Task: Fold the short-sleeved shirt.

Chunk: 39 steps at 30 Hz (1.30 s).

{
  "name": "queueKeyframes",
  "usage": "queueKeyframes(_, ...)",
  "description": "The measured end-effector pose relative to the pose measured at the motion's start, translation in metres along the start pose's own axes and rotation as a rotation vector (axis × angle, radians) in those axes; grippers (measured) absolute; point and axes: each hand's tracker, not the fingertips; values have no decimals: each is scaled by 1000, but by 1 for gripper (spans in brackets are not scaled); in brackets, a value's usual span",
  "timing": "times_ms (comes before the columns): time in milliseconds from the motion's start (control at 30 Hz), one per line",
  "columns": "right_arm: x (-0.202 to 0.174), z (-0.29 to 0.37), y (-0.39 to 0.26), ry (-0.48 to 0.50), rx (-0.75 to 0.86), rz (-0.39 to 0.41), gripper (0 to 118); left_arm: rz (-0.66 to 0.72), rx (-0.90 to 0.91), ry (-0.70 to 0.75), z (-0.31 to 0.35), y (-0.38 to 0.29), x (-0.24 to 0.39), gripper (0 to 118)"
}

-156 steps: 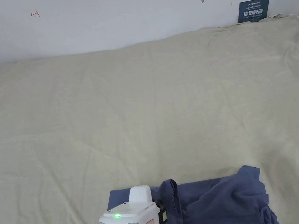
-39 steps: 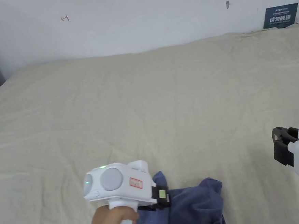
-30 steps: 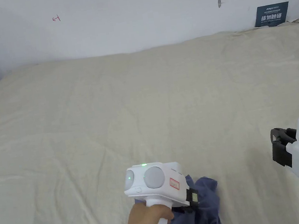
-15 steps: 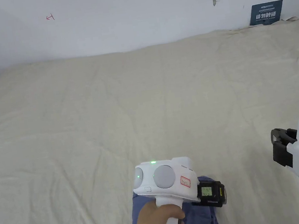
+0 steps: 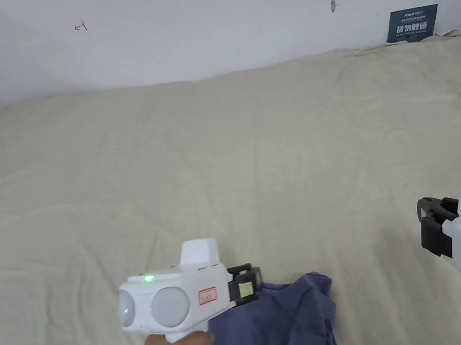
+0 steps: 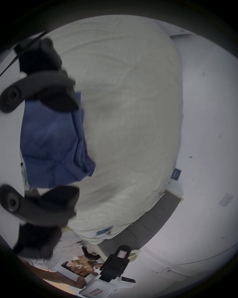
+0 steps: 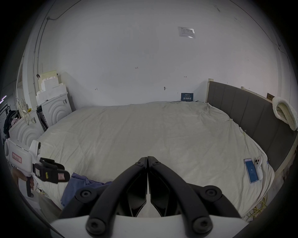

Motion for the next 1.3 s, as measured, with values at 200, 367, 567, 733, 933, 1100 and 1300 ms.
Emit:
queueKeyframes(200,-2,0,0,3,3,0,0,40,47,20,-4,-26,-24,0)
queueKeyframes(367,-1,-1,-1,3,1,-3,0,6,63,40,-21,-54,-17,0)
queueKeyframes(567,3,-2,-4,1,-10,-5,0,-26,63,-23,-49,-76,17,0)
queueKeyframes(733,11,0,-7,-12,-21,-10,0,-54,35,-71,-79,-88,52,0)
queueKeyframes(933,20,2,-7,-37,-28,-14,0,-110,14,-72,-98,-95,86,0)
queueKeyframes(1100,22,2,-7,-48,-30,-18,0,-146,-8,-54,-109,-99,93,0)
queueKeyframes(1300,22,2,-9,-48,-36,-23,0,-292,22,23,-115,-116,108,0)
